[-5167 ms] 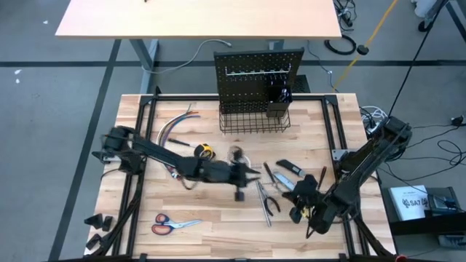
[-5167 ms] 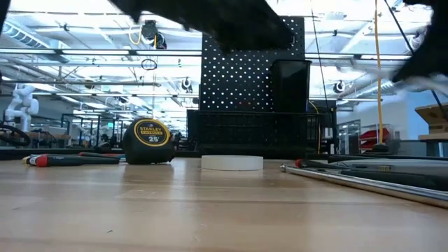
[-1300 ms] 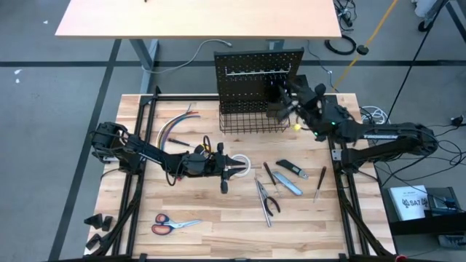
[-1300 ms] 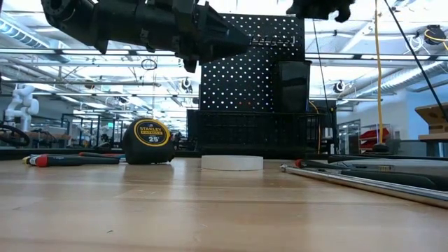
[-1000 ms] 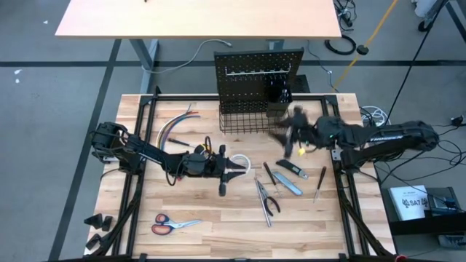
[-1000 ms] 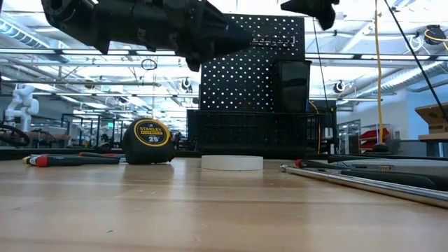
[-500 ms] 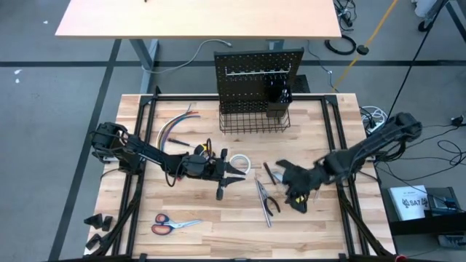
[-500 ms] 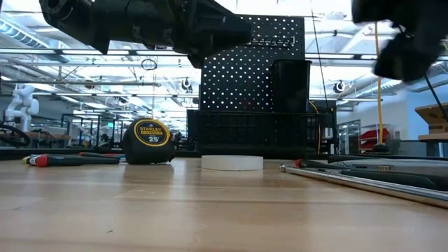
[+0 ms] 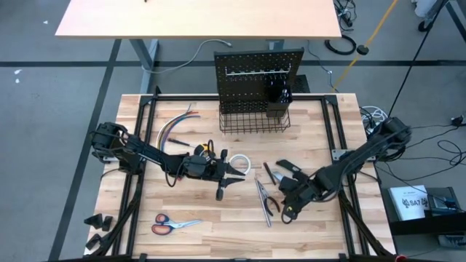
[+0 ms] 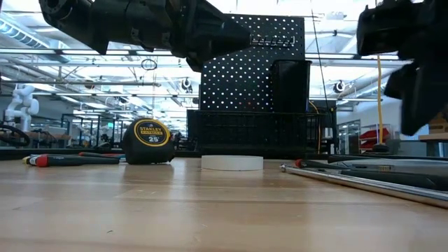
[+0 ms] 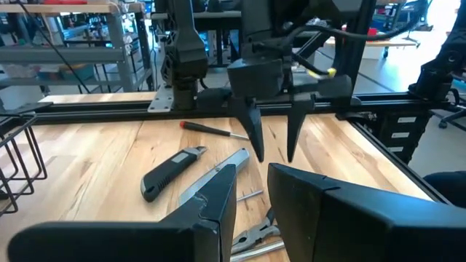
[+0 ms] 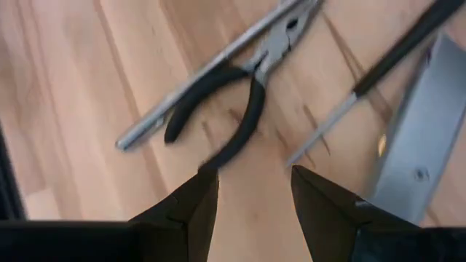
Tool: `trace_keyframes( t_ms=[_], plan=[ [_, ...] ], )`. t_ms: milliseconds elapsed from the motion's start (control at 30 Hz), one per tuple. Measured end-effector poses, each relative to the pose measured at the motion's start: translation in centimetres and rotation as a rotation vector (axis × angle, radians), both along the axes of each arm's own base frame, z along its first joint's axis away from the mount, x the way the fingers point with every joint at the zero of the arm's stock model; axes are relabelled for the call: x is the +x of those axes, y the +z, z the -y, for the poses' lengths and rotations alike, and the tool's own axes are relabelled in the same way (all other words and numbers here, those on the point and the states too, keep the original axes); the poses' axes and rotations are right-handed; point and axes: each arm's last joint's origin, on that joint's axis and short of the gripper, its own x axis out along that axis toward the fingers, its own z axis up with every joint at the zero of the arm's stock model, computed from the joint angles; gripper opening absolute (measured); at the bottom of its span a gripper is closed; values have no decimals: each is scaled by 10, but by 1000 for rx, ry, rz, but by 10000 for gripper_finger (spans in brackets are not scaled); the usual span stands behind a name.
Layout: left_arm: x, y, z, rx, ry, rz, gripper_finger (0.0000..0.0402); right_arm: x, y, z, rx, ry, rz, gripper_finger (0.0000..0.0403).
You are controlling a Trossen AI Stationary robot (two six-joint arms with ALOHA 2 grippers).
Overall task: Hang tools onto peg board
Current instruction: Put the tire pressure gauge pen into the black bin on the peg board
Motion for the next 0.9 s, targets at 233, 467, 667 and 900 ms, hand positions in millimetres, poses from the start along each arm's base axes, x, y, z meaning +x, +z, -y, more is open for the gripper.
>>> trace_keyframes(
  t_ms=[233, 467, 667, 900],
  plan=[
    [0, 0, 0, 0, 0, -1, 86, 15, -14, -2, -98, -173, 113, 167],
    [0, 0, 0, 0, 0, -4, 86, 25, -15, 3, -121, -247, 191, 167],
    [-1, -1, 4, 6, -51, -5, 86, 30, -13, 4, -113, -225, 228, 167],
    [-2, 0, 10, 45, -87, 6, 86, 34, -8, -5, -28, -181, 275, 167]
  ],
)
